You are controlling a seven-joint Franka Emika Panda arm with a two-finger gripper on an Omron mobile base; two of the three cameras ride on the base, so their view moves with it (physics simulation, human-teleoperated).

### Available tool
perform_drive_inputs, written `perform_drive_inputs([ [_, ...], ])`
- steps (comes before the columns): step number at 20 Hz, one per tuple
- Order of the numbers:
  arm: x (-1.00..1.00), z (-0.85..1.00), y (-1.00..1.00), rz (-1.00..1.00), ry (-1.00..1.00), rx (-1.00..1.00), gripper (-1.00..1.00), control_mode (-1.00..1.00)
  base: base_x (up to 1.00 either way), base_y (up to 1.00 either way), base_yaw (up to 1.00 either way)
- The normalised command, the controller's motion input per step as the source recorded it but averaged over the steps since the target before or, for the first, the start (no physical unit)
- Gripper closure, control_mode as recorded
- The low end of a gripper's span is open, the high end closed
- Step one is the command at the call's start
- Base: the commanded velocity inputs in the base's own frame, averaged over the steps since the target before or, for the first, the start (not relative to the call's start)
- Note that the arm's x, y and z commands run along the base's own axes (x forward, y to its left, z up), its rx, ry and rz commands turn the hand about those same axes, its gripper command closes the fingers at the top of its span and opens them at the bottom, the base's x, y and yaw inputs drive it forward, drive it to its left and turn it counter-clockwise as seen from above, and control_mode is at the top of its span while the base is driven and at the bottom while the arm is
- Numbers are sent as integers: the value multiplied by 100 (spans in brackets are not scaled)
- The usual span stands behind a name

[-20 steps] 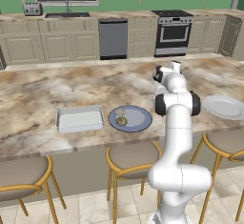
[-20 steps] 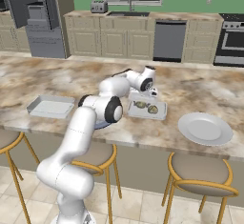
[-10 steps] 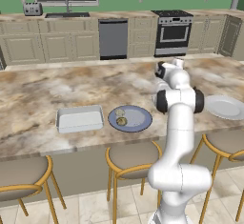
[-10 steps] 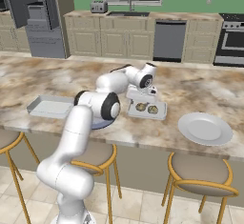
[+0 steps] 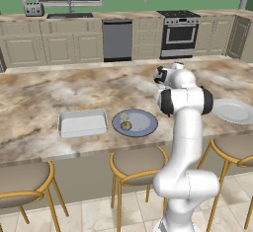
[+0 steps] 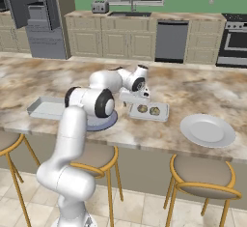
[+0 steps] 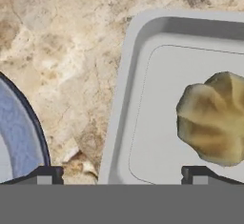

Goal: Place two dumplings into each of the tupperware containers and then place the containers in the fridge.

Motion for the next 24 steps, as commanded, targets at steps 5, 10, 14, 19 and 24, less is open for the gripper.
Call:
perform_drive_inputs([
  [5,0,-60,12,0,-11,-11,-100,-100,0,0,0],
  [10,0,-19,10,0,-5,-5,-100,-100,0,0,0],
  [14,-6,0,11,0,0,-1,-100,-100,0,0,0],
  [19,-1,-2,11,0,8,0,-100,-100,0,0,0],
  [24,0,-10,3,0,10,0,100,-100,0,0,0],
])
